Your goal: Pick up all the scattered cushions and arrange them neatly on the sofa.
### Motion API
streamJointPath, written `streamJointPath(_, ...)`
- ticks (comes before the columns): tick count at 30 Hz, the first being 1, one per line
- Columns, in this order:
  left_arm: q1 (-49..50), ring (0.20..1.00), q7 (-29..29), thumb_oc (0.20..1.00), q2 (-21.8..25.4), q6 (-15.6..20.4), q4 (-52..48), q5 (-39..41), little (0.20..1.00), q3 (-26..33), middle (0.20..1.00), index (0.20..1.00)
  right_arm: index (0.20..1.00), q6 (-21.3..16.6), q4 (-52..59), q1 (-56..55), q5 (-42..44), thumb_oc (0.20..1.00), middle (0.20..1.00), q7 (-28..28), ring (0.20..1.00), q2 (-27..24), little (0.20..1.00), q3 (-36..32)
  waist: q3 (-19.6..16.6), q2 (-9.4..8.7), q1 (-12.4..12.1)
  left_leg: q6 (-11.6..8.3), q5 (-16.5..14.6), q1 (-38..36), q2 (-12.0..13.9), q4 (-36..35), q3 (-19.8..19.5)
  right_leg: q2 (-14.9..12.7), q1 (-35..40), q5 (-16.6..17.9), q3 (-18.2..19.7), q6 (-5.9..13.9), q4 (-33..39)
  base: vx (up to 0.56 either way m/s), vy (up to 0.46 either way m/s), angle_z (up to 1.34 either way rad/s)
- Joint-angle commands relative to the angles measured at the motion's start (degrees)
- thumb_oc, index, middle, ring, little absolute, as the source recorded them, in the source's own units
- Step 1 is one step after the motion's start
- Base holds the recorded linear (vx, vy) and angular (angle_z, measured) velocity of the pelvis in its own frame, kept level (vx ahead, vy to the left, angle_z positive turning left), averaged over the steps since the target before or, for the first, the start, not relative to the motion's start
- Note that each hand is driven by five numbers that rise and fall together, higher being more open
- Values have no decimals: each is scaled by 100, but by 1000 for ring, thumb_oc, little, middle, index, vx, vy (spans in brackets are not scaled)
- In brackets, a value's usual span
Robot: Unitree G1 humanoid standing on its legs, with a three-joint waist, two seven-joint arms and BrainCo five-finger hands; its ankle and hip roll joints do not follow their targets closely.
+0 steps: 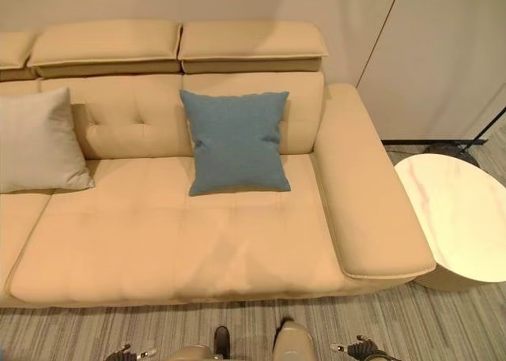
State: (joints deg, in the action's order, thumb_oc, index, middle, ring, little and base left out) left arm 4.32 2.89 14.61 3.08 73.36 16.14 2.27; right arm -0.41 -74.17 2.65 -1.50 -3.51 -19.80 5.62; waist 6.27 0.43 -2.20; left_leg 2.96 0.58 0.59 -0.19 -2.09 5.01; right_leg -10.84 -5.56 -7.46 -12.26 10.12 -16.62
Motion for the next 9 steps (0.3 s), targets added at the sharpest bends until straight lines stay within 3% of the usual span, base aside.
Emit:
streamJointPath(1, -168, 1000, 65, 1000, 93, 27, 250, -234, 1000, 162, 1000, 1000, 1000, 5, -116, 244, -153, 1000, 1000, -83, 1000, -30, 1000, 139, -196, -320, 14, -499, -147, -31, -155, -31, -480, 136, 593, 890, -21, 50, 1730, -19, -144, -46)
streamJointPath(9, -192, 1000, 60, 1000, 50, 5, 216, -326, 1000, 71, 1000, 1000, 1000, 1, -77, 305, -76, 1000, 1000, -115, 1000, -28, 1000, 222, -241, -350, 65, -612, -73, -210, 8, -152, -426, 299, 820, 997, -47, 8, 2162, -16, -82, 3)
